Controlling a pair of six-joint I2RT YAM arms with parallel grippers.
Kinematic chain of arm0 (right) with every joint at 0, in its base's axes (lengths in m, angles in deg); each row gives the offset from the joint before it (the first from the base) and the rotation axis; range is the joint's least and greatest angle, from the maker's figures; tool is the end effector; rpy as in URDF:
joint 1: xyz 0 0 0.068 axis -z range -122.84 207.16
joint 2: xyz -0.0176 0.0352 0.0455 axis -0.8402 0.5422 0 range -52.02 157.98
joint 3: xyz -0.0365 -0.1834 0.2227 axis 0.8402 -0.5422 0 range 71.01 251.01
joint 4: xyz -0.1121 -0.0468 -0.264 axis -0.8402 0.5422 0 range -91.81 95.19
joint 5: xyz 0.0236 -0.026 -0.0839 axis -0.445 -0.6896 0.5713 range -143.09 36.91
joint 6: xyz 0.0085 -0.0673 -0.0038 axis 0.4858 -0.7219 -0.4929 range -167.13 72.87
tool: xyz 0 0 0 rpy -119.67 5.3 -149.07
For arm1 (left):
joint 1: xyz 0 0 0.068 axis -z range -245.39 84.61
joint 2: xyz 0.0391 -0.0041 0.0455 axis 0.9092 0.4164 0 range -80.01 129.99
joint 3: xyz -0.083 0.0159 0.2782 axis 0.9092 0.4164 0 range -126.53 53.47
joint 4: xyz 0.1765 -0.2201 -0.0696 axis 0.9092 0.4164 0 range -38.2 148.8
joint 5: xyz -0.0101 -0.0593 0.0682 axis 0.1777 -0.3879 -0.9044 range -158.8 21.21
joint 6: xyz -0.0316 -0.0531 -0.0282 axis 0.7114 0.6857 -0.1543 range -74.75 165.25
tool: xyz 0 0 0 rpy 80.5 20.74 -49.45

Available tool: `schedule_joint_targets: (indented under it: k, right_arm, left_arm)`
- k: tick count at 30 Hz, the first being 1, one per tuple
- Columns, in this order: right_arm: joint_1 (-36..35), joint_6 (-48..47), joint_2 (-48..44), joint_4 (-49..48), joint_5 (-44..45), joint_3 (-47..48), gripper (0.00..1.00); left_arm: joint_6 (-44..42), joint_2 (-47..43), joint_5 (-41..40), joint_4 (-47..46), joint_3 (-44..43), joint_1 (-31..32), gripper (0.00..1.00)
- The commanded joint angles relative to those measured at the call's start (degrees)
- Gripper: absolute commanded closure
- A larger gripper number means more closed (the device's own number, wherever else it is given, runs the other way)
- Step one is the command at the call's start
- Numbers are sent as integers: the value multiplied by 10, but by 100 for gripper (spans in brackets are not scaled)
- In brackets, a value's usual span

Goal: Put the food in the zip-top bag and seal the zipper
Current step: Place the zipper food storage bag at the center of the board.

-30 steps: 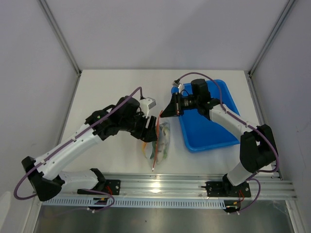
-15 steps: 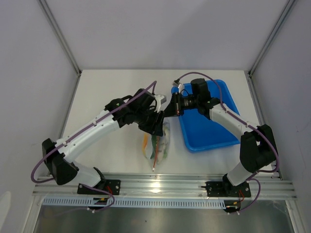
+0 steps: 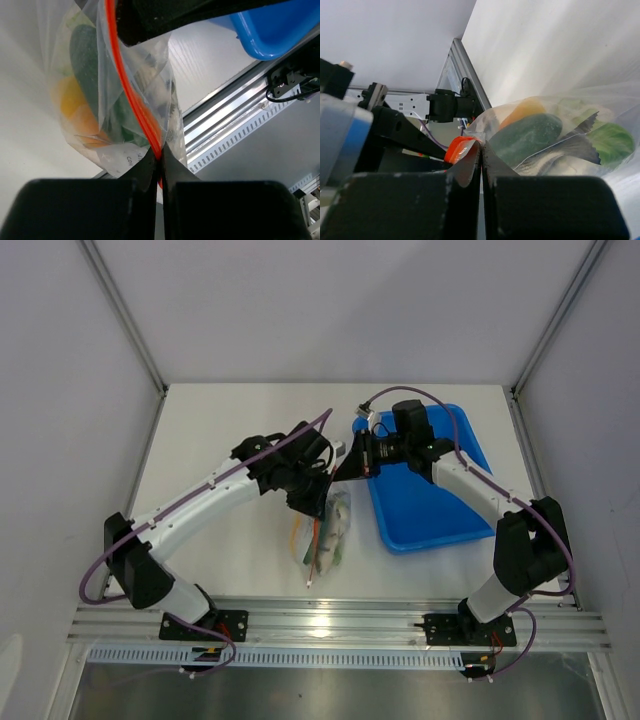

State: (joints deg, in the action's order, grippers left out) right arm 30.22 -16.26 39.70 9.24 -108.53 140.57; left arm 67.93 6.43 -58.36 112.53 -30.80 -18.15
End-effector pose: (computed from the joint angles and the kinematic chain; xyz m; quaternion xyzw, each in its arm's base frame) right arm 0.3313 0.2188 0.2899 -0.1944 0.7859 0.5617 0.1707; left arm 0.2226 -0.2553 0.3313 0.2268 0.9414 -0.2061 0.1406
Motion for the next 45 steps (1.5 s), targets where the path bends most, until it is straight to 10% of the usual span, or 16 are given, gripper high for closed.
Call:
schedule_joint_targets:
  k: [1, 8, 11, 19, 26, 34, 45]
  right_arm:
    - [-2, -21, 0, 21, 9, 29, 96]
    - [26, -46, -5, 79, 41, 48, 47]
    - [44, -57, -13, 100, 55, 50, 41]
    - [56, -64, -21, 121, 63, 46, 37]
    - [58, -67, -37, 132, 61, 44, 37]
    - [58, -64, -42, 123, 50, 22, 37]
    - [57, -61, -45, 122, 43, 15, 36]
  left_arm:
    - [-22, 11, 2, 12, -63, -3, 99]
    - [-31, 19, 84, -8, -104, -86, 99]
    - [-34, 38, 128, -14, -132, -141, 99]
    - [19, 128, 265, -105, -227, -209, 99]
    - [60, 138, 313, -193, -111, -330, 100]
    - [32, 94, 243, -216, 53, -450, 99]
    - [-15, 123, 91, -173, 61, -541, 92]
